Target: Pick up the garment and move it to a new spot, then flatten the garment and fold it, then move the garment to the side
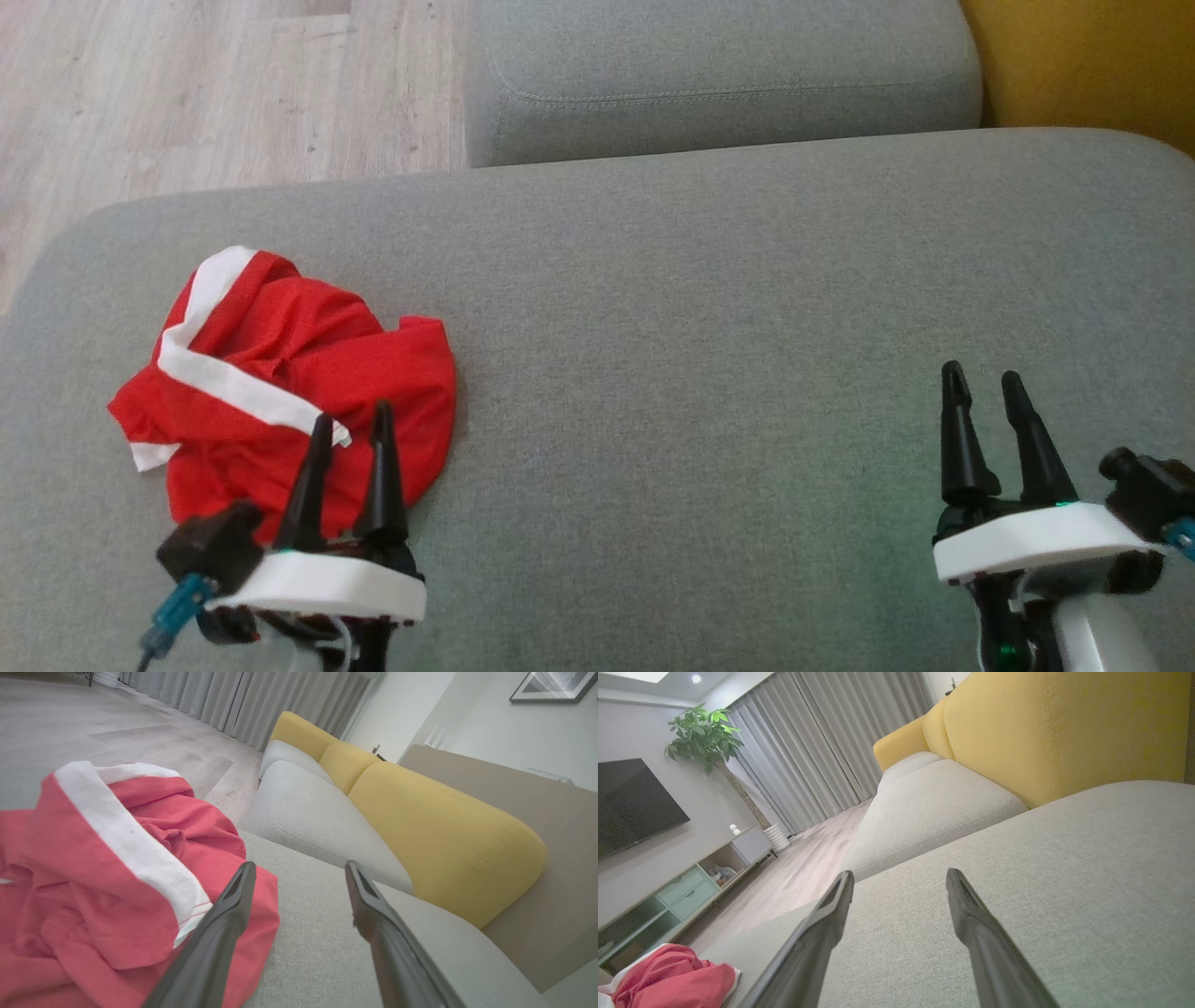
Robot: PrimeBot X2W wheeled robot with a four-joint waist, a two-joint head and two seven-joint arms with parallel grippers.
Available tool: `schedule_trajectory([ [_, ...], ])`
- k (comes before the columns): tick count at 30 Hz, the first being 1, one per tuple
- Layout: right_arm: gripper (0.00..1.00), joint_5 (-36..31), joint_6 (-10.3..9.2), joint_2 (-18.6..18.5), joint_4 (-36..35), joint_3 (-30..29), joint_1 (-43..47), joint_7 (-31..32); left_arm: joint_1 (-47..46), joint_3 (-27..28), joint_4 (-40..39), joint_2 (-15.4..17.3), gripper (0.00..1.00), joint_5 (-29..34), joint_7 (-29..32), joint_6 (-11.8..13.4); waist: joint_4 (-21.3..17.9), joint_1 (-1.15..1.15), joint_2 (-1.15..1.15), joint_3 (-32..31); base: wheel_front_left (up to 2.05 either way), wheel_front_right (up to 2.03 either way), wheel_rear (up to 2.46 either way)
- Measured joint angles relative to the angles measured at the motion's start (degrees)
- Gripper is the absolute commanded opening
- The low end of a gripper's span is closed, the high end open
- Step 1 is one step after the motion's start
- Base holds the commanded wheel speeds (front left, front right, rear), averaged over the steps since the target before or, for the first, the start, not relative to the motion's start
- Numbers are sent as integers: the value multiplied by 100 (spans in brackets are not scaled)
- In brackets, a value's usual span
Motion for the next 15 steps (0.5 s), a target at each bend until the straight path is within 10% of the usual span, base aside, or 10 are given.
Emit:
schedule_trajectory([
  [15,100,-1307,0,-2,-85,166,1,-247,-129,-704,91,287,100,1116,-248,472,-75,0,0,-18,0,0,0],
])
